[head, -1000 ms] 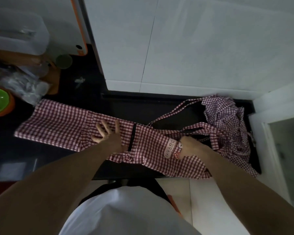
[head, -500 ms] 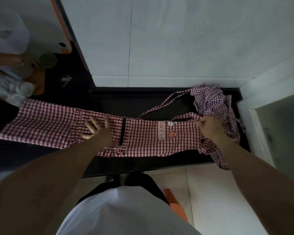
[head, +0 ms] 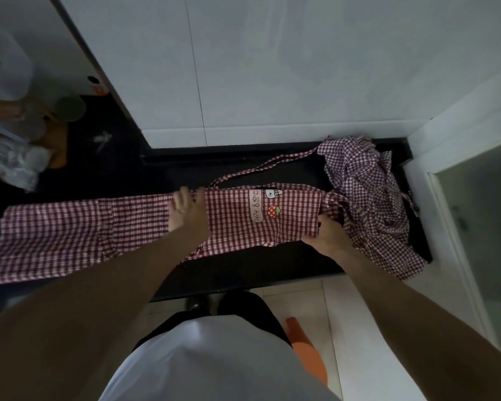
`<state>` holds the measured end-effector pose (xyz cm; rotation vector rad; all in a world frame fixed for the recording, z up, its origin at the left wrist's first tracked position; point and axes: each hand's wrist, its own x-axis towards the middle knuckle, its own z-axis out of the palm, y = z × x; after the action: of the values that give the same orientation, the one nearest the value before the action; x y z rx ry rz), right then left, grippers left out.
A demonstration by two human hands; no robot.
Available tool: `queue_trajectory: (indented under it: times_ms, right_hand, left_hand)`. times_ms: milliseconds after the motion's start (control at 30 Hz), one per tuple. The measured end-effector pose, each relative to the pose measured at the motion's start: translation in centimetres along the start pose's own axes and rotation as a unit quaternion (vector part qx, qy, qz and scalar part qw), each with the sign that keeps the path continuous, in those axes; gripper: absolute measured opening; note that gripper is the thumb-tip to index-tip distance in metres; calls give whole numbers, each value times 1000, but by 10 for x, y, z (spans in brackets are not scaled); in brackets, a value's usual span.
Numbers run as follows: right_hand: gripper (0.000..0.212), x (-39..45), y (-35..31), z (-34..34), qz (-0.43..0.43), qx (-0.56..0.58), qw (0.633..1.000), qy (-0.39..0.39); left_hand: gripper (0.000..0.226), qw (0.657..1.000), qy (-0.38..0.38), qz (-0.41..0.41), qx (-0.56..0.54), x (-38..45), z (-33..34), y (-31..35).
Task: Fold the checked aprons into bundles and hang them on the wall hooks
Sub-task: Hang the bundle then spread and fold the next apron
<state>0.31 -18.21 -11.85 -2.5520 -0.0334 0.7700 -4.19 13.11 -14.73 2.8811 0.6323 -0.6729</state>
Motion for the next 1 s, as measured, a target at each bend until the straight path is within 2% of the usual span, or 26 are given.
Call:
queue_trajectory:
  times_ms: [67, 133, 200, 300, 367, 433, 500, 533, 600, 667, 700, 800, 867, 933, 1000]
  right_hand:
    - [45, 1, 5, -2, -26, -20, 999, -26]
    - [35, 6, 12, -5, -39, -34, 996, -68]
    - [17, 6, 13, -16, -12, -1, 989, -146]
    - [13, 6, 19, -40, 29, -40, 963, -266]
    - [14, 9, 27, -60, 18, -109, 951, -288]
    - [14, 12, 34, -86, -7, -163, 956, -246]
    - [9, 15, 41, -109, -41, -178, 973, -142]
    - [5, 15, 44, -118, -64, -172, 980, -78]
    - [13, 15, 48, -124, -147, -151, 976, 55]
    - [19, 13, 46, -120, -216, -95, 961, 143]
    - [19, 12, 45, -120, -221, -49, 958, 177]
    - [16, 10, 40, -125, -197, 88, 937, 275]
    - [16, 14, 45, -128, -149, 109, 940, 287]
    - [18, 20, 47, -126, 10, 233, 958, 165]
    - [18, 20, 49, -123, 160, 373, 914, 24]
  left_hand:
    - [96, 995, -30, 84, -45, -28, -25, 29]
    - [101, 988, -112, 88, -52, -27, -11, 34]
    - [115, 982, -173, 78, -1, -24, 5, 35]
    - [129, 975, -195, 97, 48, -23, 11, 33]
    - [131, 971, -215, 90, 58, -21, 11, 27]
    - [131, 970, -223, 75, 62, -19, 7, 22]
    - [130, 968, -228, 74, 73, -19, 5, 20]
    - [130, 969, -224, 71, 73, -19, 5, 20]
    - [129, 968, -227, 73, 75, -20, 4, 22]
    - [131, 967, -233, 72, 79, -22, 1, 23]
    - [132, 966, -234, 72, 79, -22, 2, 22]
    - [132, 965, -241, 72, 71, -22, 1, 19]
    - [132, 964, -246, 72, 69, -23, 1, 20]
    - [131, 964, -246, 71, 67, -24, 0, 22]
    - [131, 965, -246, 71, 63, -23, -1, 22]
